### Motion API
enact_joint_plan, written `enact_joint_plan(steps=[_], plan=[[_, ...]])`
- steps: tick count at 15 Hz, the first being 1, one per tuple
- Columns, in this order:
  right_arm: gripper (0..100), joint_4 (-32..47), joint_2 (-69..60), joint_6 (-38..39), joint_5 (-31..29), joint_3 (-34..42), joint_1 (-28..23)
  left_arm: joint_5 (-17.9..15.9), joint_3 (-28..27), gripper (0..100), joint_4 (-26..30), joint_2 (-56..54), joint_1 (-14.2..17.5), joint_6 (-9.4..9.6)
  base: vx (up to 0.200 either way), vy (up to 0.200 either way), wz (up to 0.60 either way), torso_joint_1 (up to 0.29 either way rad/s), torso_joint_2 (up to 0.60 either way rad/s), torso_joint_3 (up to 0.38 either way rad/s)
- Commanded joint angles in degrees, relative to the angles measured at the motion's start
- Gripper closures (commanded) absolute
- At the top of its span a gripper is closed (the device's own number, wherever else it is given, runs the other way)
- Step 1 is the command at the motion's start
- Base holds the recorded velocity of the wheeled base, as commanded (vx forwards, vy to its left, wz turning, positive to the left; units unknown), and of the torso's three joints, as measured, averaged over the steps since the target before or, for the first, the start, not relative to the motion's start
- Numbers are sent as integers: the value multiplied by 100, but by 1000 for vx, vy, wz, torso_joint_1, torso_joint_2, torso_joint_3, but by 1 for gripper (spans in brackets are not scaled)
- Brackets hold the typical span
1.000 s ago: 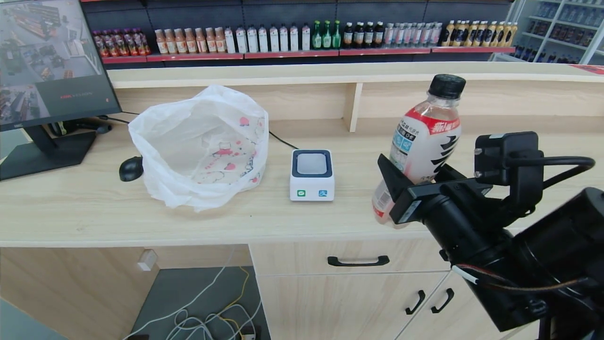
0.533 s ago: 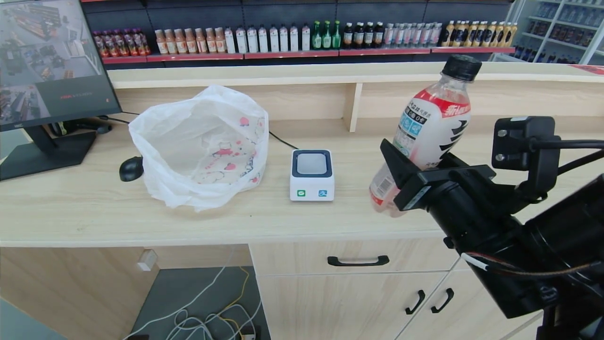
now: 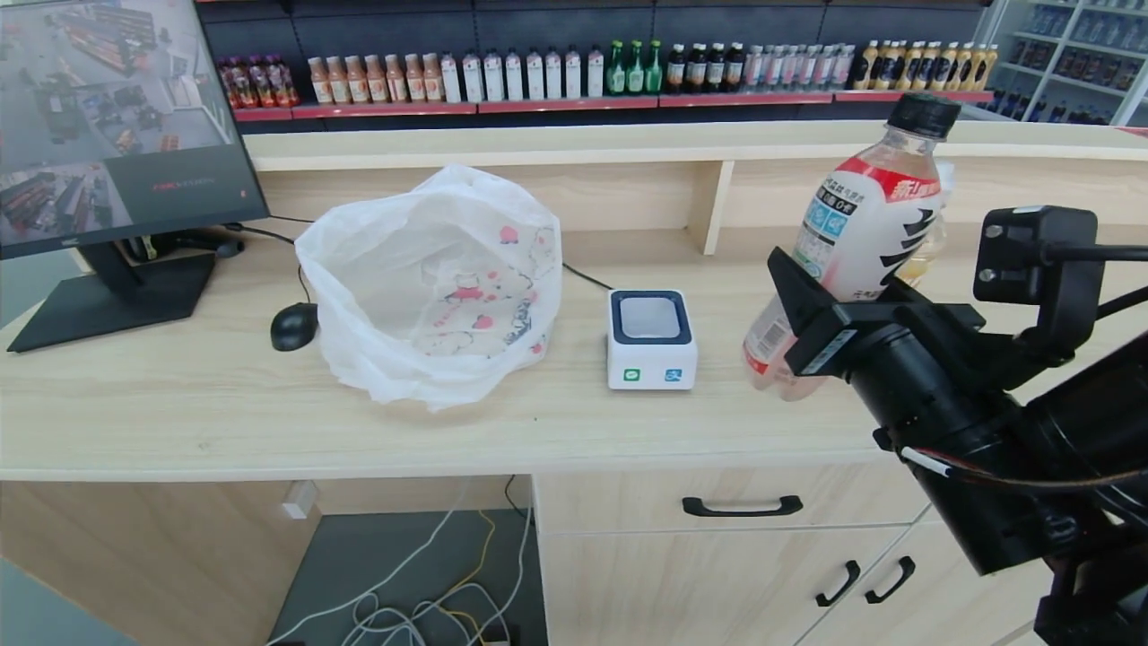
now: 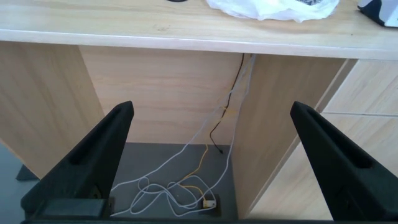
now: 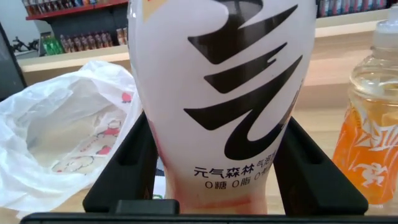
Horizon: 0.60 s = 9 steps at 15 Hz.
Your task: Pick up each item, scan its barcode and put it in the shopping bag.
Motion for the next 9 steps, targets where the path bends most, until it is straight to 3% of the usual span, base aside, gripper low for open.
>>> enact_joint_plan(steps=[1, 2, 5, 9], plan=[[100, 8, -36, 106, -6, 123, -40, -1, 0, 0, 0, -2, -4, 8, 0, 200, 0, 2, 7, 2], [100, 8, -88, 141, -6, 167, -49, -1, 0, 0, 0, -2, -4, 17, 0, 200, 0, 2, -2, 7], [100, 8, -141, 0, 47, 202, -102, -1, 0, 0, 0, -2, -4, 8, 0, 0, 0, 0, 0, 0], [100, 8, -80, -896, 302, -17, -128, -1, 0, 0, 0, -2, -4, 8, 0, 0, 0, 0, 0, 0]])
